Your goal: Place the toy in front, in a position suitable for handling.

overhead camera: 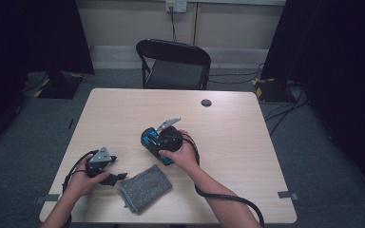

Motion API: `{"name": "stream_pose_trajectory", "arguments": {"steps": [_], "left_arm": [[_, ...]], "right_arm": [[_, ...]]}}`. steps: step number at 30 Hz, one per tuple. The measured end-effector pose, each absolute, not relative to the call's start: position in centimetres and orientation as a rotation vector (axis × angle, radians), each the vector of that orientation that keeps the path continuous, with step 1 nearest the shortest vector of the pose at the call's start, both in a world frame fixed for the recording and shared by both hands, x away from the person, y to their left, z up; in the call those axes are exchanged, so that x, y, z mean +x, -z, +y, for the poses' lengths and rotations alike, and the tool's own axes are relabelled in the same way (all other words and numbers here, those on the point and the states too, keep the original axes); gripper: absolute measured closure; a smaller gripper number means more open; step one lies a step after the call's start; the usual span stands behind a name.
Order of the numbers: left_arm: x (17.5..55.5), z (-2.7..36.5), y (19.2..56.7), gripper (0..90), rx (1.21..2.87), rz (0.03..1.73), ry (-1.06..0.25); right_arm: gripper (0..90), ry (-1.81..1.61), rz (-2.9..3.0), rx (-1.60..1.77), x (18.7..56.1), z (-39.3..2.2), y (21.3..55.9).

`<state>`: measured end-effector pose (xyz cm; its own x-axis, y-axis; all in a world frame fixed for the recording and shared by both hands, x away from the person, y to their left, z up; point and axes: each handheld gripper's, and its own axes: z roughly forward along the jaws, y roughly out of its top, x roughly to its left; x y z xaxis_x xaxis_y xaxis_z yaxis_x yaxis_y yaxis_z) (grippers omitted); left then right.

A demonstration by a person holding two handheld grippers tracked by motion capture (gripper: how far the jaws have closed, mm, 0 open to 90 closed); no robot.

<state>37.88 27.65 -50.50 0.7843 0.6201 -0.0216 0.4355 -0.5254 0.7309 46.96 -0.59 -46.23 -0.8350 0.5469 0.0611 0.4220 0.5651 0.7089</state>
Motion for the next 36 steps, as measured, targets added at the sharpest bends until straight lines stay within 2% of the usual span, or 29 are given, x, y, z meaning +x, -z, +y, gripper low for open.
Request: {"name": "stream_pose_trajectory", "arguments": {"steps": [7,16,17,18,19,24,31,34,36], "left_arm": [[37.9,27.7,50.5,14.6,2.212,0.776,-0.312],[37.9,27.7,50.5,14.6,2.211,0.776,-0.312],[37.9,27.7,50.5,14.6,2.211,0.775,-0.314],[37.9,27.7,50.5,14.6,2.211,0.775,-0.314],[37.9,27.7,50.5,14.6,2.21,0.777,-0.311],[37.9,27.7,50.5,14.6,2.21,0.776,-0.312],[37.9,27.7,50.5,14.6,2.211,0.775,-0.312],[37.9,27.7,50.5,14.6,2.211,0.774,-0.311],[37.9,27.7,50.5,14.6,2.211,0.774,-0.311]], "right_arm": [[29.3,-1.083,2.646,0.829,47.0,-0.3,47.9],[28.5,-1.073,2.645,0.81,46.9,0.1,48.1],[22.8,-1.094,2.614,0.786,47.0,0.2,47.8],[22.8,-1.094,2.614,0.786,47.0,0.2,47.8],[19.1,-1.082,2.612,0.782,47.0,0.4,47.7],[14.3,-1.038,2.647,0.791,47.6,2.0,48.5],[15.0,-1.038,2.646,0.826,48.3,2.8,49.6],[23.2,-1.02,2.635,0.815,48.3,3.3,49.9],[25.1,-1.035,2.616,0.828,48.3,3.2,50.0]]}}
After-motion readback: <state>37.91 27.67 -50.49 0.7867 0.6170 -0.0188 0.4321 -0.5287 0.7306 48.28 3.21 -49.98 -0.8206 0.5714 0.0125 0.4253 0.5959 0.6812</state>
